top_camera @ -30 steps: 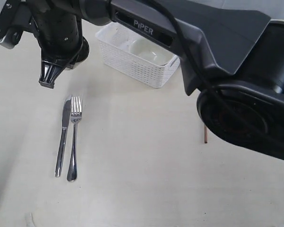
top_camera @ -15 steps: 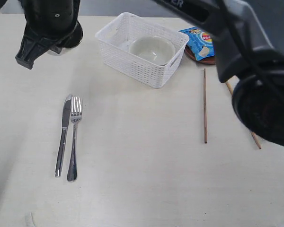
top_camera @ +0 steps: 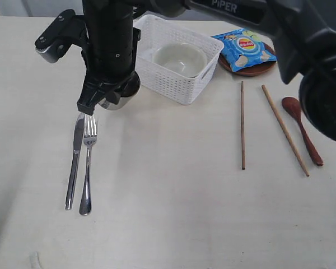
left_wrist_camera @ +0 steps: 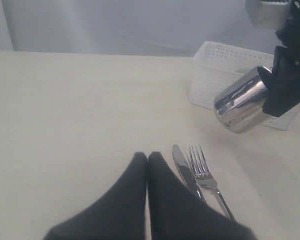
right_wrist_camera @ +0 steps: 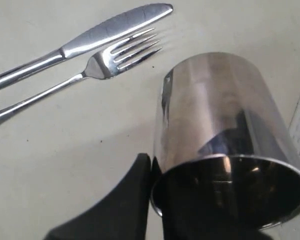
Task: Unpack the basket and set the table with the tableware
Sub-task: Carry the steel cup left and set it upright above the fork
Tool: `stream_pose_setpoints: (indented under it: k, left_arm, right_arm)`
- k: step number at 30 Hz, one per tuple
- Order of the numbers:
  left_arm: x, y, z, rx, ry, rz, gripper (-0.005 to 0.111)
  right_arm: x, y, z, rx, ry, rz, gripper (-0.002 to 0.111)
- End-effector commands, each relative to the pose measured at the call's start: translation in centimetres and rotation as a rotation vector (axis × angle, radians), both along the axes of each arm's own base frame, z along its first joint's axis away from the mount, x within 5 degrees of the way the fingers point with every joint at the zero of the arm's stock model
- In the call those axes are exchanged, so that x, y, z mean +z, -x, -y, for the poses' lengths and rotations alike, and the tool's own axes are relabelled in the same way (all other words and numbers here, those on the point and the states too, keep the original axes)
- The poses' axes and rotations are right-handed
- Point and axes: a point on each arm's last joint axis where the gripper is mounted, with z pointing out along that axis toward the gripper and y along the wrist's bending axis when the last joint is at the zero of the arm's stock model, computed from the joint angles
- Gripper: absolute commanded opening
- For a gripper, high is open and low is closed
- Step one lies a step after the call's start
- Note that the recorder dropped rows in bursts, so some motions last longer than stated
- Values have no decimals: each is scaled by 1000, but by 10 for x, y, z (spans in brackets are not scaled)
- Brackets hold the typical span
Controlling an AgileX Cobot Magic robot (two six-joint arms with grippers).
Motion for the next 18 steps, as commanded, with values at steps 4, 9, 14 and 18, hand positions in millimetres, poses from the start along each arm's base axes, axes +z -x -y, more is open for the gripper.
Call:
stream_pose_setpoints:
  k: [4,9,14,18]
  left_arm:
    - [-1,0,0,-5,-3,3,0]
    - [-1,0,0,-5,-3,3,0]
    - [-1,0,0,-5,-3,3,0]
    - [-1,0,0,-5,-3,3,0]
  right_arm:
    - [23,-1,24,-20,25,67,0]
    - [24,-6,29,-35,24,71,0]
    - [21,-2,24,45,38,69,0]
    - [15,-3,13,67,21,92,0]
